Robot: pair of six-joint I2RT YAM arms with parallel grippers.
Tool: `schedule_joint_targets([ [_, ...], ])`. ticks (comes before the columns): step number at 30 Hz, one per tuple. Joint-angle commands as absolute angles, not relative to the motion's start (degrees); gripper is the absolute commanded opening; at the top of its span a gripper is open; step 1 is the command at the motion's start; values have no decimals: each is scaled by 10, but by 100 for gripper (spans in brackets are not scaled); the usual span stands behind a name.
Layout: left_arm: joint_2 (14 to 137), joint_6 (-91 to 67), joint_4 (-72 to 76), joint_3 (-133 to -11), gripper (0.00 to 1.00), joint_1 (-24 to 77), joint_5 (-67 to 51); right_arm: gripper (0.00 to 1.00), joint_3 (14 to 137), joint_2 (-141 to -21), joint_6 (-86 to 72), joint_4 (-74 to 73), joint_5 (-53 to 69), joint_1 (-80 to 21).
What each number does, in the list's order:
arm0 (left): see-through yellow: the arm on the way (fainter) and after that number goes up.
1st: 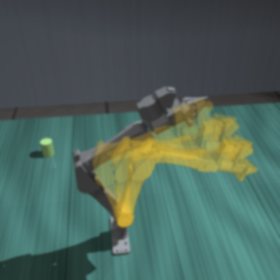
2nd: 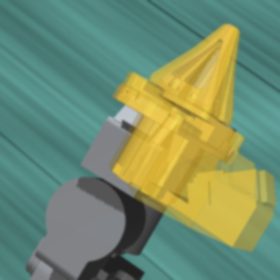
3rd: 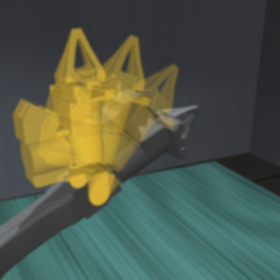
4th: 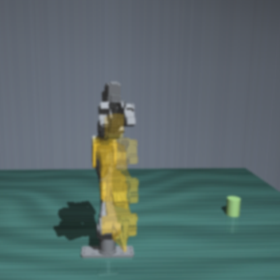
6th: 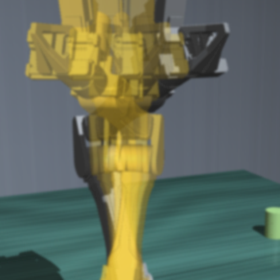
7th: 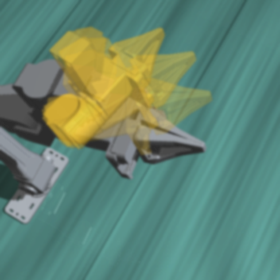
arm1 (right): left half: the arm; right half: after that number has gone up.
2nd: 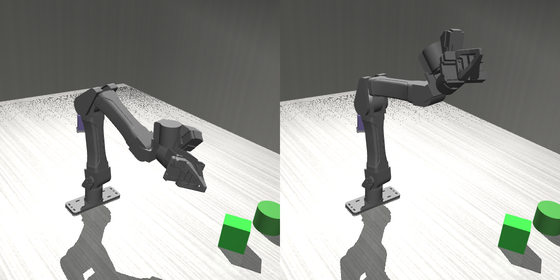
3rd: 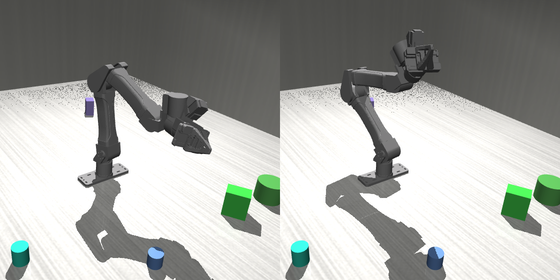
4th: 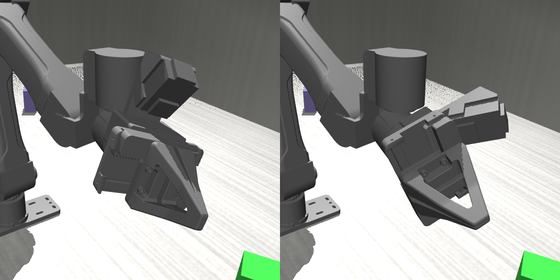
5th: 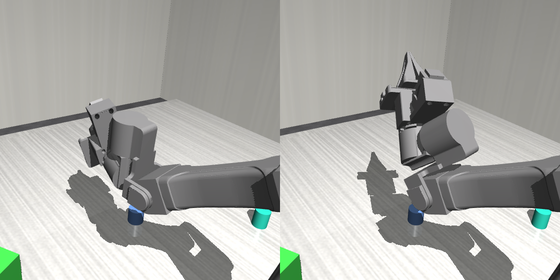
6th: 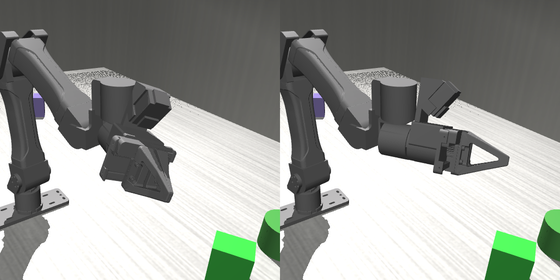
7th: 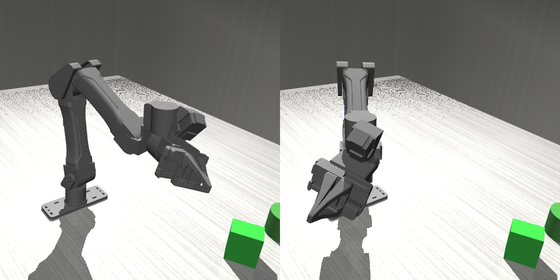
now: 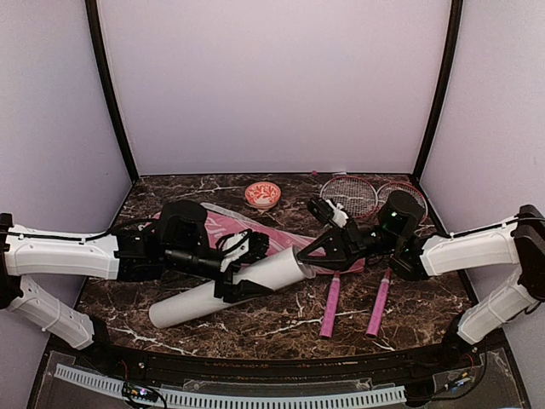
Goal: Pack up the badminton gear
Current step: Place the tube cap in the shuttle tube.
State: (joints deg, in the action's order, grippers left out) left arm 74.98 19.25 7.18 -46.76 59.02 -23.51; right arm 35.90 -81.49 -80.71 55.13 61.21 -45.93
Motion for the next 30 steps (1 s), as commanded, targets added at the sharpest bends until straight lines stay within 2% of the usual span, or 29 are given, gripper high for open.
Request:
schedule_joint_targets([
  [1, 723, 184, 144, -473, 67, 594, -258, 0, 370, -835, -836, 597, 578, -470],
  [19, 724, 119, 230, -472, 68, 594, -264, 0, 382, -850, -851, 654, 515, -484],
  [30, 722, 82, 266, -471, 68, 594, -265, 0, 416, -833, -772, 529, 496, -488],
])
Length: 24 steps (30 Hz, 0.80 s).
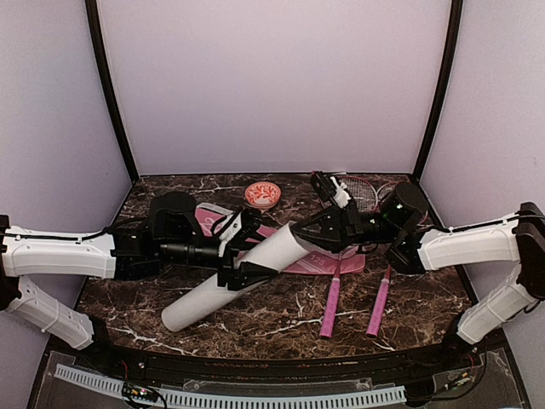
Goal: Pack up the badminton gear
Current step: Place the tube cap in the shuttle tube.
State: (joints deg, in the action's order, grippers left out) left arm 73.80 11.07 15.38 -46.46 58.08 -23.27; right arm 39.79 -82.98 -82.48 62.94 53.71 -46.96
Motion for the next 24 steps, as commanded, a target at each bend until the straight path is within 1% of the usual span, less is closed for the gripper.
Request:
schedule_joint_targets([
  [1, 723, 76, 271, -471, 68, 594, -264, 0, 419, -830, -762, 515, 492, -487],
  [7, 722, 40, 312, -468, 68, 594, -253, 0, 453, -815, -693, 413, 471, -493],
  [16, 728, 7, 349, -470, 68, 594, -215, 0, 493, -798, -637, 329, 442, -509],
  [18, 730, -1, 350, -475, 68, 594, -202, 0, 509, -787, -606, 282, 424, -512],
  [21, 734, -19, 353, -481, 68, 594, -180, 0, 550, -774, -543, 168, 385, -522],
  [24, 737, -30, 356, -485, 68, 594, -176, 0, 570, -769, -512, 118, 358, -535],
])
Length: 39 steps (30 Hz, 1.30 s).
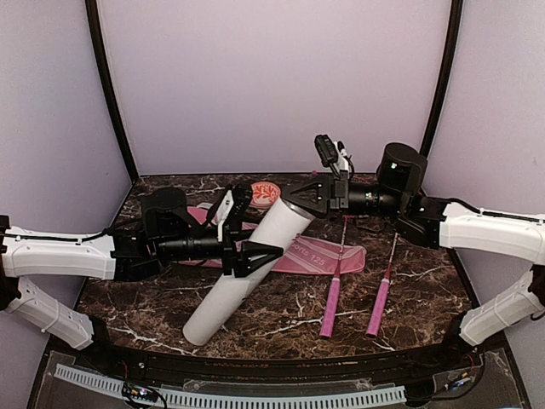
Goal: Pack up the badminton gear
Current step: Place the tube cap in the shuttle tube, then press the tube cap onto the shuttle tube.
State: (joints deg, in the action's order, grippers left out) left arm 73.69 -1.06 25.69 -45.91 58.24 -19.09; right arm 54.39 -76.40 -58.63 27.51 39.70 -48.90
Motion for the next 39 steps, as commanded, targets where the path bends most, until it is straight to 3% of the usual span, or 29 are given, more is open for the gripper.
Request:
schedule_joint_targets([
  [1, 737, -35, 360, -484, 68, 593, -175, 0, 576, -768, -502, 106, 349, -539],
  [15, 729, -65, 412, -474, 69, 593, -161, 0, 655, -794, -387, -70, 254, -605],
  [22, 711, -67, 454, -453, 69, 593, -203, 0, 657, -799, -361, -84, 221, -615],
  [39, 714, -85, 475, -447, 69, 592, -159, 1, 695, -767, -394, -102, 74, -632],
])
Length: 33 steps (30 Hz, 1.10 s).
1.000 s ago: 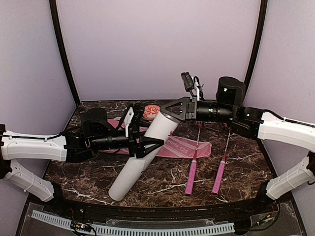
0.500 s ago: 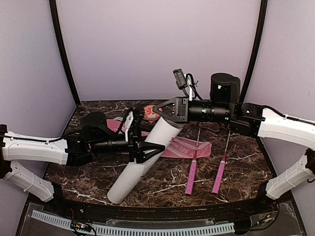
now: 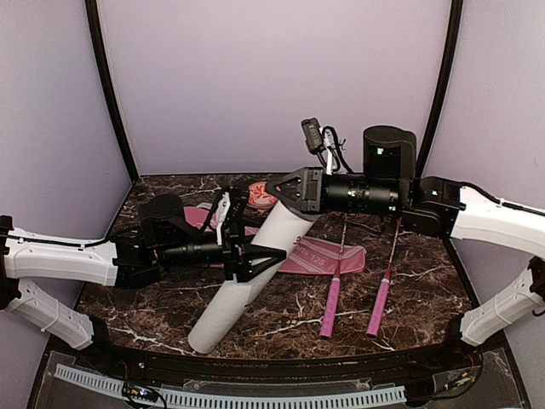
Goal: Pack up the badminton gear
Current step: Press the tube cap onto the shuttle tube.
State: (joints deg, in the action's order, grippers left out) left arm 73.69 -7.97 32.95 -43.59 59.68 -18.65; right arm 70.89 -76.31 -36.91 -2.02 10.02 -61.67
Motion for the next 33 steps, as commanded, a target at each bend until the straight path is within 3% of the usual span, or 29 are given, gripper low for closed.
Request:
schedule_joint_targets([
  [1, 714, -87, 480, -445, 69, 592, -159, 2, 695, -766, -401, -94, 70, -632],
  [13, 722, -80, 534, -446, 69, 592, -143, 4, 716, -794, -421, -37, 39, -639],
  [33, 795, -26, 742, -465, 69, 584, -149, 4, 954, -869, -284, -264, 1, -647],
])
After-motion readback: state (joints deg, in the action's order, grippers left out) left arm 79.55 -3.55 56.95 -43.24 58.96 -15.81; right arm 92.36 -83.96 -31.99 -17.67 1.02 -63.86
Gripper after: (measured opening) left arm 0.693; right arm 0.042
